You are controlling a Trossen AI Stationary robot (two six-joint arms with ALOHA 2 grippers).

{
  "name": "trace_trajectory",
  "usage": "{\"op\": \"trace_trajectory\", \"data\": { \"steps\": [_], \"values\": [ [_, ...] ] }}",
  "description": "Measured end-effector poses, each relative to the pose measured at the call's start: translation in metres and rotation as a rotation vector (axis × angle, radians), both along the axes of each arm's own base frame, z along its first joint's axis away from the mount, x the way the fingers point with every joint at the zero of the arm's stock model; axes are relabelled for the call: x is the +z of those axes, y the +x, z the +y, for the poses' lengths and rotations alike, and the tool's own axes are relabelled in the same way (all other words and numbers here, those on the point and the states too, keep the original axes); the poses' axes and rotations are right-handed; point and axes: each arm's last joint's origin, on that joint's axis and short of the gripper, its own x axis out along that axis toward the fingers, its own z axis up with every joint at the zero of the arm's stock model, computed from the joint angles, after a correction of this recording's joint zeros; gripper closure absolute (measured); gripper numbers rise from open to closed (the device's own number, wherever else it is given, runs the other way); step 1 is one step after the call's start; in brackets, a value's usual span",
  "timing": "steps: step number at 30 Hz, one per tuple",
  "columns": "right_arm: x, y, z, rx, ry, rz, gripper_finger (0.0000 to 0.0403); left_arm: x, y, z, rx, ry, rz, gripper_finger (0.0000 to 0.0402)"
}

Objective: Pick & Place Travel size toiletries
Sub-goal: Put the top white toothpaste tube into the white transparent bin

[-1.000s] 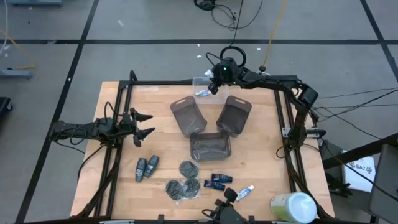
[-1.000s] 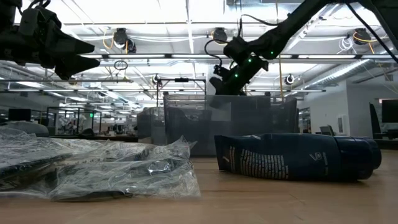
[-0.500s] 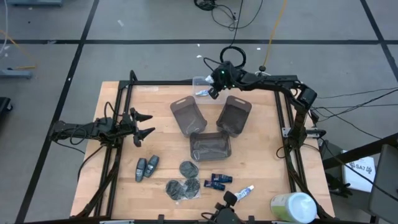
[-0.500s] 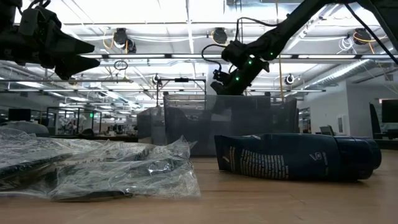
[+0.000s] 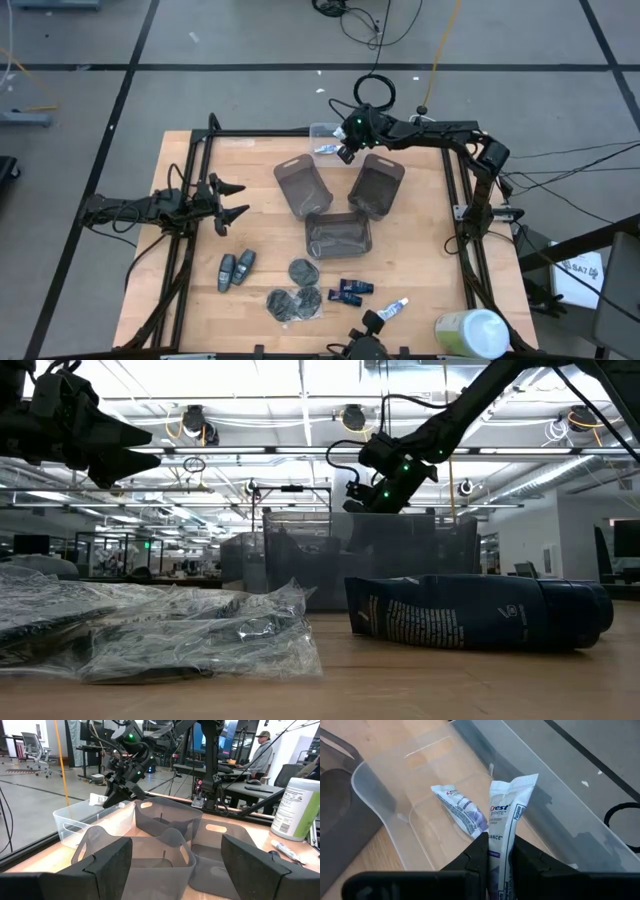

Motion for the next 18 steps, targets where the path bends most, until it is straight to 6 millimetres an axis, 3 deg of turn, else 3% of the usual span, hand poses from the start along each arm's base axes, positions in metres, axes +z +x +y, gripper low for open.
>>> {"op": "trace_trajectory", "data": {
  "steps": [18],
  "values": [
    [0.0003, 0.0002, -0.0001, 0.001, -0.002, -0.003, 0.0348, 0.0, 0.0, 0.0, 0.0, 0.0, 0.001, 0.0105]
  ]
}}
